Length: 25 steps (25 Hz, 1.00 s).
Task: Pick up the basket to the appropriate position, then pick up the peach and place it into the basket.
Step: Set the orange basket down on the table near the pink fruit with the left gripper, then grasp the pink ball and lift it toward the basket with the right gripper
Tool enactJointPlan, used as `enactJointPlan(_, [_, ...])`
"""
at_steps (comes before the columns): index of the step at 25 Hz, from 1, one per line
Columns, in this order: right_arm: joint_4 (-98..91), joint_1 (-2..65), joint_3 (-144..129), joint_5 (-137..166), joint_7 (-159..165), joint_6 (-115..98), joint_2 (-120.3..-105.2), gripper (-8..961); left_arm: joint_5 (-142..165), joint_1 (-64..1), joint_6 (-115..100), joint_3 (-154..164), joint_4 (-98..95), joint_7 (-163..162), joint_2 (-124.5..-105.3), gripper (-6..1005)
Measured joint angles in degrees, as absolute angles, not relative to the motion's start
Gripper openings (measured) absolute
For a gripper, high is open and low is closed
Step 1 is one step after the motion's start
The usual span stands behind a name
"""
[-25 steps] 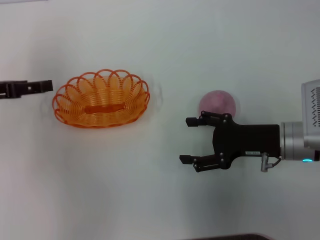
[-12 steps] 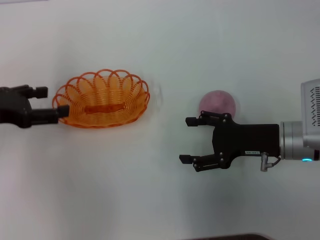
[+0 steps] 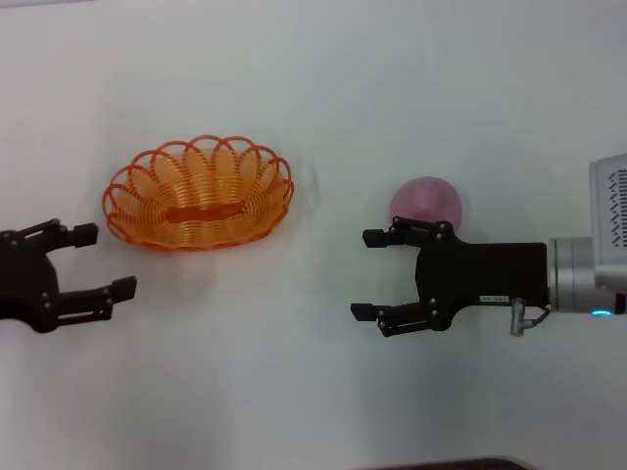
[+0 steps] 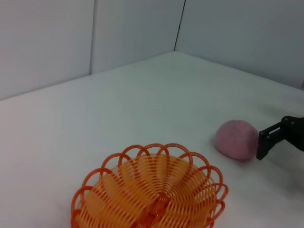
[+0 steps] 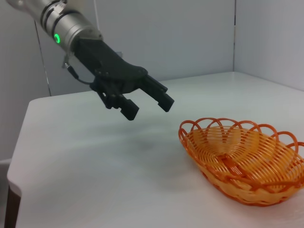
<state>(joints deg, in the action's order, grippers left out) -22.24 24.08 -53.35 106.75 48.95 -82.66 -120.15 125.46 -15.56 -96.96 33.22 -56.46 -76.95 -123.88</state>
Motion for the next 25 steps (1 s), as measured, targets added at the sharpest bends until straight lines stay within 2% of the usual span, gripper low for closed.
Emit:
enactJointPlan(6, [-22.2, 24.1, -53.3, 106.7, 48.9, -82.5, -120.14, 942, 125.0, -13.4, -96.4, 33.7, -53.8, -71.3, -123.87, 888])
enactJointPlan(25, [-22.2, 23.8, -53.3, 106.9, 48.2, -82.3, -120.15, 931, 126.3, -13.5, -93.9, 37.4, -50.3, -68.2, -123.44, 888])
